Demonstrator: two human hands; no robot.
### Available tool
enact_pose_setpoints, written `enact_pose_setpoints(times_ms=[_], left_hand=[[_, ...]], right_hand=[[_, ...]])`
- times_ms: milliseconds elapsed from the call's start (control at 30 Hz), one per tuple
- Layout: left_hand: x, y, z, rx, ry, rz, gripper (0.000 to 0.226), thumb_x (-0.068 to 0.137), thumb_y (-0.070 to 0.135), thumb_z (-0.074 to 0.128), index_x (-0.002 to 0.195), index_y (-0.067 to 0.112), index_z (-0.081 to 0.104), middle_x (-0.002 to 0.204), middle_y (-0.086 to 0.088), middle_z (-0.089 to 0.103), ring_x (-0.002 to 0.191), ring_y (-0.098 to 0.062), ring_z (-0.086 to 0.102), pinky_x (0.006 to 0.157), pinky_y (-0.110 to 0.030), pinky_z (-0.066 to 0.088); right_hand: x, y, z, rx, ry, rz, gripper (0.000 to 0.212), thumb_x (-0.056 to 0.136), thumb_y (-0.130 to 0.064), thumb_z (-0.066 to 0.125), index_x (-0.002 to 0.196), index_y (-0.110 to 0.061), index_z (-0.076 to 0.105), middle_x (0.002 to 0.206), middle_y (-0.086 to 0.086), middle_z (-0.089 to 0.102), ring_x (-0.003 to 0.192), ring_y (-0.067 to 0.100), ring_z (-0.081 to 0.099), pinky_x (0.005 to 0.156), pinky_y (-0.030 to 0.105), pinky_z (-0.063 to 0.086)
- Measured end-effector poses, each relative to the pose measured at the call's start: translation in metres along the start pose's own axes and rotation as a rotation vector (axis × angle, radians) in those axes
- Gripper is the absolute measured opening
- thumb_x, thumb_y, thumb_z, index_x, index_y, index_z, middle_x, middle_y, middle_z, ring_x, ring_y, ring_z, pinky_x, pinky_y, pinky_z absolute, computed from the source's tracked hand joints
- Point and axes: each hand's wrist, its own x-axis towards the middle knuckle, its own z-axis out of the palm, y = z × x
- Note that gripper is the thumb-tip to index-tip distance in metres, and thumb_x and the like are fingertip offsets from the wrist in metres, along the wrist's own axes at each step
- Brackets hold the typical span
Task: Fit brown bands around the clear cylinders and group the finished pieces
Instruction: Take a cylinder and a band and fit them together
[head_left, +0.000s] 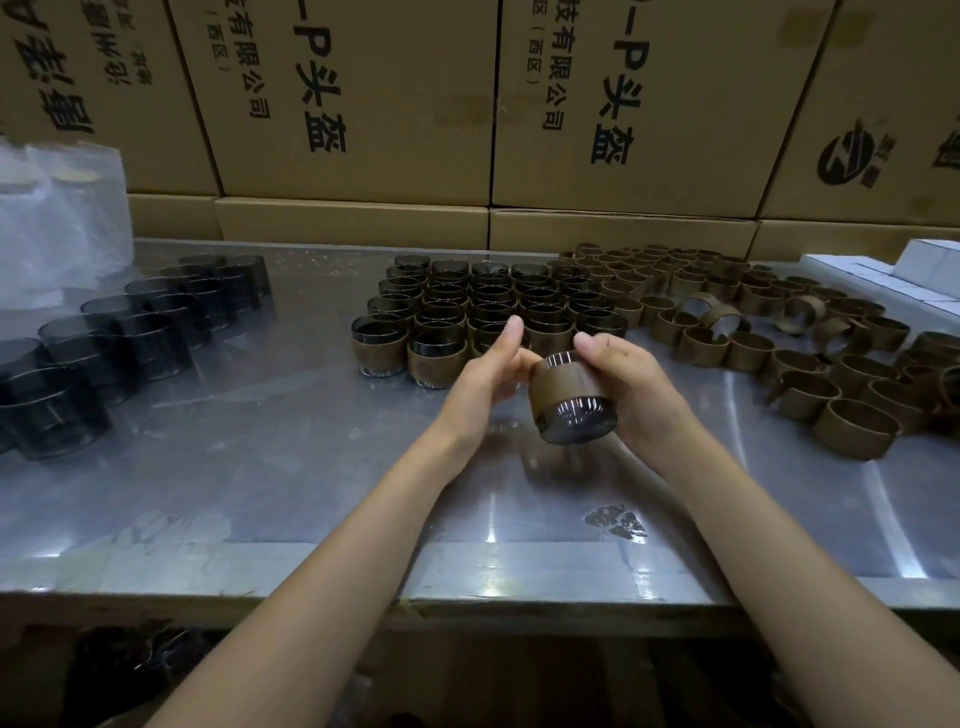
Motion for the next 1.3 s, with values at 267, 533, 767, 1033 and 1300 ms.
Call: enact_pose_setpoints(times_ms=[267, 533, 767, 1033, 1300], left_hand=[[0.008, -0.025, -0.006, 0.821, 0.173, 0.464, 0.024, 0.086, 0.035, 0.067, 0.095, 0.014, 0.063, 0.103, 0.002, 0.055, 0.102, -0.012, 0.044, 0.088, -0.019, 0.033], [0.006, -0.026, -0.011, 0.982, 0.260, 0.390, 0.045, 0.084, 0.031, 0.070, 0.126, 0.021, 0.056, 0.138, 0.001, 0.042, 0.132, -0.017, 0.031, 0.110, -0.033, 0.026], [0.008, -0.027, -0.037, 0.994, 0.733, -0.037, 0.106, 0.075, 0.047, 0.076, 0.152, 0.028, 0.006, 0.158, -0.011, -0.016, 0.143, -0.043, -0.014, 0.114, -0.056, -0.003], [0.022, -0.042, -0.042, 0.998, 0.626, -0.222, 0.123, 0.070, 0.068, 0.068, 0.150, 0.028, -0.016, 0.152, -0.014, -0.035, 0.139, -0.048, -0.022, 0.113, -0.058, -0.005], [0.032, -0.049, -0.047, 1.045, 0.571, -0.219, 0.124, 0.069, 0.073, 0.063, 0.149, 0.026, -0.021, 0.154, -0.015, -0.031, 0.141, -0.051, -0.014, 0.114, -0.059, 0.005]], right_hand=[[0.004, 0.009, -0.010, -0.629, 0.112, -0.311, 0.016, 0.083, -0.019, 0.072, 0.071, -0.015, 0.062, 0.074, -0.006, 0.060, 0.077, 0.009, 0.058, 0.075, 0.026, 0.047], [0.013, 0.020, -0.022, -0.873, 0.189, -0.248, 0.016, 0.080, -0.033, 0.074, 0.071, -0.031, 0.060, 0.099, -0.009, 0.042, 0.091, -0.002, 0.050, 0.078, 0.006, 0.038], [0.020, 0.032, -0.021, -1.000, 0.322, -0.264, 0.024, 0.079, -0.054, 0.067, 0.082, -0.030, 0.061, 0.100, -0.011, 0.046, 0.084, 0.005, 0.056, 0.070, 0.017, 0.043], [0.038, 0.040, -0.021, -1.270, 0.353, -0.245, 0.041, 0.080, -0.058, 0.065, 0.103, -0.025, 0.055, 0.117, -0.005, 0.045, 0.090, 0.014, 0.055, 0.068, 0.030, 0.045], [0.048, 0.043, -0.021, -1.343, 0.362, -0.227, 0.045, 0.082, -0.058, 0.062, 0.109, -0.024, 0.053, 0.125, -0.003, 0.043, 0.096, 0.020, 0.058, 0.068, 0.030, 0.045]])
